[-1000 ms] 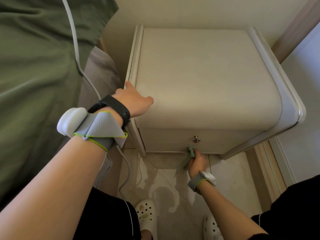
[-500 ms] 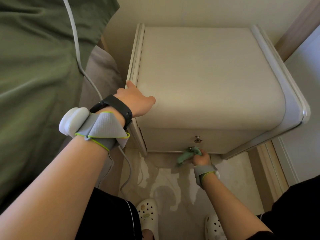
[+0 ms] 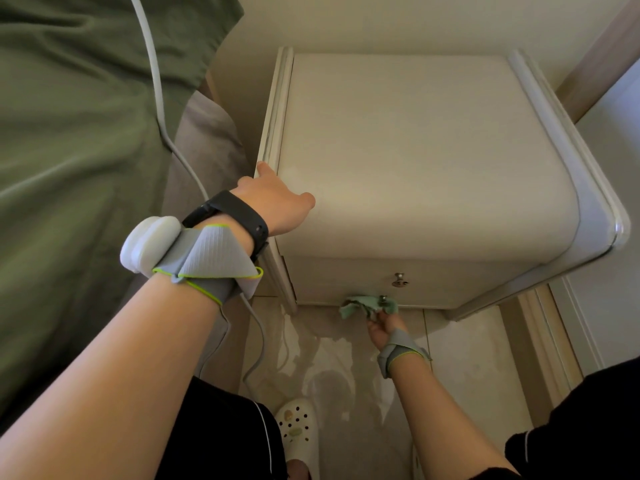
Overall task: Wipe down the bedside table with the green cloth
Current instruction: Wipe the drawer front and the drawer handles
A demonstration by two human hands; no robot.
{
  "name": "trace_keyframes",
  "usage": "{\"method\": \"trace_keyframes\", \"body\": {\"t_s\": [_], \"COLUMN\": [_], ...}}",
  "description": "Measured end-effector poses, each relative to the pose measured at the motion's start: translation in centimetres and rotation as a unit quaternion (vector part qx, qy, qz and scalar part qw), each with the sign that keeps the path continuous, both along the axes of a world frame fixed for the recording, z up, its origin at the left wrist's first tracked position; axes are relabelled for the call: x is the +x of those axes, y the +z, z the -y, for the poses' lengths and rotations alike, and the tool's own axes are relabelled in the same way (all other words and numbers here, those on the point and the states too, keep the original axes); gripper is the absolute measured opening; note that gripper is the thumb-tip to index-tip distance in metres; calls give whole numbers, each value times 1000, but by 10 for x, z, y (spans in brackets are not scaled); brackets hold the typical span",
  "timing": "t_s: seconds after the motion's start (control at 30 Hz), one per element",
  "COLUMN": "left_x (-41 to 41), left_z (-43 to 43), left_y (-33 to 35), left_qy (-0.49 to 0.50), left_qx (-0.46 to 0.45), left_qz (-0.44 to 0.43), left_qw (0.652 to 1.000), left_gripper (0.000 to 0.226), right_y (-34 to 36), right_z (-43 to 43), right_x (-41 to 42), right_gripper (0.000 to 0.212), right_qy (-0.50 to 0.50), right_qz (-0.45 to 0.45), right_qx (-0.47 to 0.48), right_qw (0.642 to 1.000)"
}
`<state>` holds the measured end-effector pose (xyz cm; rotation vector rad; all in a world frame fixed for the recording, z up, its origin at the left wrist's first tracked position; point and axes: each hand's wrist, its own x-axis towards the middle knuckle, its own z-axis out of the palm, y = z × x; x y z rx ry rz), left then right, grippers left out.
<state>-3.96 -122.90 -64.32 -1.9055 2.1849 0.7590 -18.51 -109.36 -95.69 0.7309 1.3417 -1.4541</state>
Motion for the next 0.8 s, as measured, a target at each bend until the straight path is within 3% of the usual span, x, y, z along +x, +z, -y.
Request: {"method": "trace_keyframes", "body": {"t_s": [0.17, 0.27, 0.3, 0.33, 0.37, 0.47, 0.53, 0.6, 0.7, 0.8], "left_x": [0, 0, 0, 0, 0, 0, 0, 0, 0, 2], "left_z": [0, 1, 1, 1, 1, 2, 2, 1, 1, 1], "left_y": [0, -1, -2, -2, -1, -1, 0, 0, 0, -1], "left_qy": [-1, -2, -3, -4, -5, -7, -7, -7, -12, -11], "left_qx": [2, 1, 0, 0, 0, 3, 4, 4, 1, 3], "left_qz": [-6, -4, -2, 0, 1, 4, 2, 1, 1, 1], "left_qw": [1000, 1000, 1000, 1000, 1000, 1000, 1000, 1000, 1000, 1000], "left_gripper": [88, 88, 88, 87, 87, 88, 89, 88, 88, 88], "right_y": [-4, 7, 10, 11, 13, 20, 28, 36, 48, 41], "right_z": [1, -1, -1, 0, 1, 1, -6, -11, -8, -15], "right_x": [7, 4, 5, 9, 10, 11, 10, 12, 23, 27], "right_gripper": [34, 20, 34, 33, 18, 25, 22, 30, 24, 28], "right_qy": [-5, 22, 63, 70, 40, 49, 89, 111, 205, 408], "right_qz": [25, -8, -22, -20, -16, -43, -117, -254, -432, -552], "right_qx": [-19, -25, -18, -17, -51, -10, 65, 177, 192, 183], "right_qw": [999, 999, 998, 997, 998, 998, 987, 944, 857, 704]}}
